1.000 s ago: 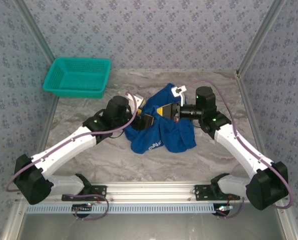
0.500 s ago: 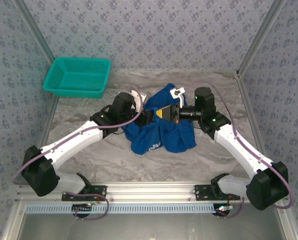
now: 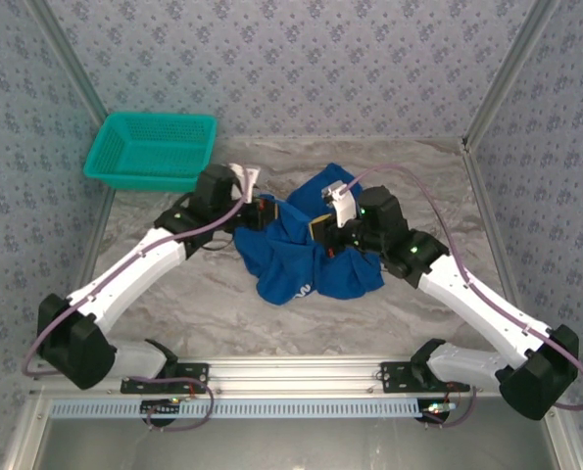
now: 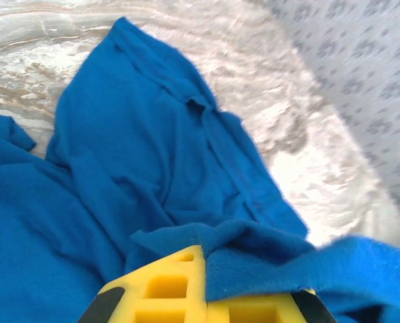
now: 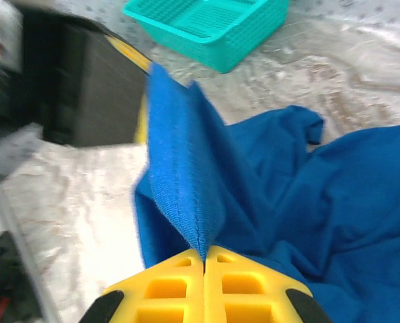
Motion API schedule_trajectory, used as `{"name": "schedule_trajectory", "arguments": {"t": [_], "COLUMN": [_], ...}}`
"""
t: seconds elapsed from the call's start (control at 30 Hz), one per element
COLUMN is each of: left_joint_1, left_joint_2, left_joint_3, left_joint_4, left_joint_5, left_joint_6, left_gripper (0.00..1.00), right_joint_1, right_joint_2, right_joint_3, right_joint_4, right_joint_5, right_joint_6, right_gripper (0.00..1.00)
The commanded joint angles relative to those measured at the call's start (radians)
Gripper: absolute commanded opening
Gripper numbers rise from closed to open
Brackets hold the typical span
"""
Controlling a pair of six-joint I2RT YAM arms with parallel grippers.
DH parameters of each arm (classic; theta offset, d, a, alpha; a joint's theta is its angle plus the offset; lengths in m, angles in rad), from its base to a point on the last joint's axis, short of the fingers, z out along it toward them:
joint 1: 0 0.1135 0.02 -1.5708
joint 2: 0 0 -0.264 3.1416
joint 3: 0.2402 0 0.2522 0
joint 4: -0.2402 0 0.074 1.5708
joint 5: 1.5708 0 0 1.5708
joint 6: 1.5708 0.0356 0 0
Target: Fold the inside-out t-shirt
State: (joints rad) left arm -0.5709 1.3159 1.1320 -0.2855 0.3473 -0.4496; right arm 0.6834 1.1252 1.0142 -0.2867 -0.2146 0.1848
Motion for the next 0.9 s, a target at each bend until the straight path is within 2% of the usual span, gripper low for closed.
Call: {"name": "schedule_trajectory", "arguments": {"t": [0.0, 0.1, 0.2, 0.3, 0.4, 0.47, 0.5, 0.6, 0.63, 0.77, 0.87], "left_joint_1": [0.048, 0.056, 0.065, 0.083, 0.091, 0.090, 0.090, 0.078, 0.074, 0.055, 0.028], "left_joint_2": [-0.053, -0.068, -0.088, -0.107, -0.122, -0.132, -0.141, -0.164, -0.171, -0.186, -0.180], "left_joint_3": [-0.041, -0.039, -0.070, -0.136, -0.201, -0.228, -0.231, -0.209, -0.211, -0.241, -0.242], "left_joint_4": [0.127, 0.131, 0.203, 0.335, 0.438, 0.446, 0.406, 0.223, 0.208, 0.262, 0.258], "left_joint_5": [0.297, 0.419, 0.536, 0.621, 0.655, 0.634, 0.587, 0.361, 0.316, 0.281, 0.271], "left_joint_6": [-0.172, -0.181, -0.218, -0.297, -0.338, -0.328, -0.304, -0.200, -0.185, -0.182, -0.143], "left_gripper": [0.00, 0.00, 0.00, 0.00, 0.00, 0.00, 0.00, 0.00, 0.00, 0.00, 0.00], "right_joint_1": [0.027, 0.028, 0.018, -0.016, -0.083, -0.117, -0.127, -0.130, -0.128, -0.118, -0.097], "right_joint_2": [-0.017, -0.002, 0.036, 0.070, 0.086, 0.096, 0.100, 0.102, 0.091, 0.037, 0.042], "right_joint_3": [-0.014, -0.022, -0.011, 0.008, 0.032, 0.047, 0.054, 0.078, 0.074, 0.011, -0.036], "right_joint_4": [-0.029, -0.042, -0.077, -0.116, -0.149, -0.172, -0.186, -0.245, -0.252, -0.191, -0.074], "right_joint_5": [0.263, 0.388, 0.446, 0.418, 0.321, 0.260, 0.235, 0.189, 0.162, 0.022, -0.060], "right_joint_6": [-0.073, -0.047, -0.021, 0.010, 0.034, 0.041, 0.035, -0.006, -0.017, 0.005, 0.120], "right_gripper": [0.00, 0.00, 0.00, 0.00, 0.00, 0.07, 0.13, 0.31, 0.35, 0.46, 0.53]}}
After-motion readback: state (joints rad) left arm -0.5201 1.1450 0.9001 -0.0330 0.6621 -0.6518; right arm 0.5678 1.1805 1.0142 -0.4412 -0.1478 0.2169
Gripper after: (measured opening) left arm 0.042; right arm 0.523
